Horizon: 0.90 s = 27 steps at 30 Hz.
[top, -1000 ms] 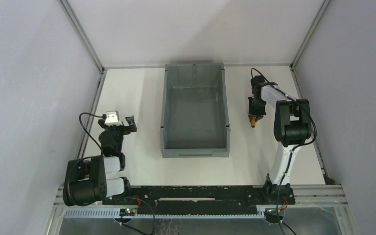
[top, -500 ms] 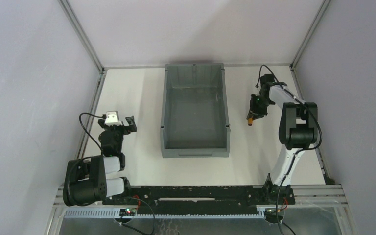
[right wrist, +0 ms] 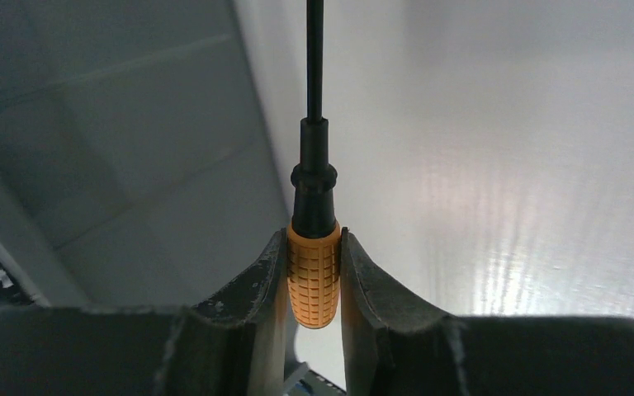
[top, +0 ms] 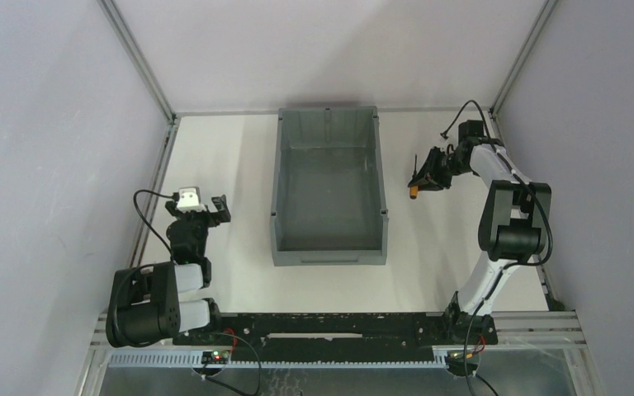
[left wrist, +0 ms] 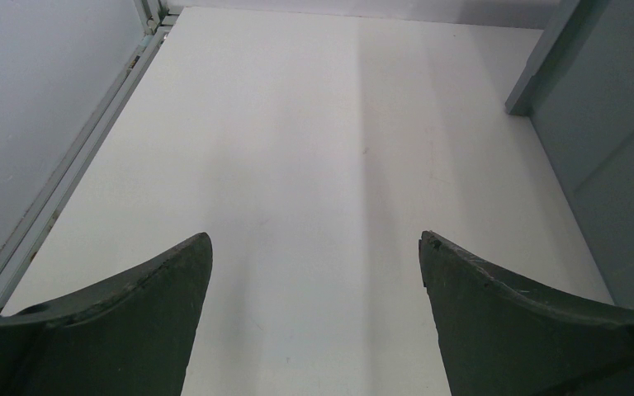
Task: Put the screwdriver in the bin
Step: Pick up the screwdriver from the center of the board, then place the screwdriver in the bin.
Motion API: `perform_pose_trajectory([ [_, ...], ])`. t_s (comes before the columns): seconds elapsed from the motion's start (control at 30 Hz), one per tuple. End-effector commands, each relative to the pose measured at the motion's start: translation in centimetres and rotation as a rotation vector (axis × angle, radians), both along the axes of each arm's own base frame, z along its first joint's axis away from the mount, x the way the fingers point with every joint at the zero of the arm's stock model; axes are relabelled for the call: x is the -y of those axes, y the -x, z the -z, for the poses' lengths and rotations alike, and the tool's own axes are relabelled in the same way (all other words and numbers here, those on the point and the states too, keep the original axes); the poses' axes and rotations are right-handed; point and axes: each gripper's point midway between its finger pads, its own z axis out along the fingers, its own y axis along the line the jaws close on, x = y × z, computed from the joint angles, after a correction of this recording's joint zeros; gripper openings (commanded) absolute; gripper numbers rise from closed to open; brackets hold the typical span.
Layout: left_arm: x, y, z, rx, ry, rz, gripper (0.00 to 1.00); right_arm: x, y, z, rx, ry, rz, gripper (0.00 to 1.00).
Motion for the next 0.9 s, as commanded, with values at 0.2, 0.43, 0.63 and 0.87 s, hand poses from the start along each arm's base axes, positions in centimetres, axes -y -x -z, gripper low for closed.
perform_pose_trajectory([
  [0.2,0.0,-1.1,-2.7,0.077,-0.006,0.002,1.0,-3.1,-0.8,-9.5,0.17,-0.314,0.006,0.18],
  [0.43,0.0,-1.1,-2.7,0.077,-0.006,0.003,1.0,-4.3,-0.5,-14.3,0.206,-0.438,0.005,0.18],
  [0.63,-0.1,-1.1,-2.7,0.076,-0.006,0.001,1.0,-5.6,0.0,-18.2,0.215,-0.471,0.002,0.18],
  [0.87,0.0,-1.1,-2.7,0.076,-0.006,0.003,1.0,-7.6,0.3,-21.9,0.226,-0.437,0.02,0.18],
])
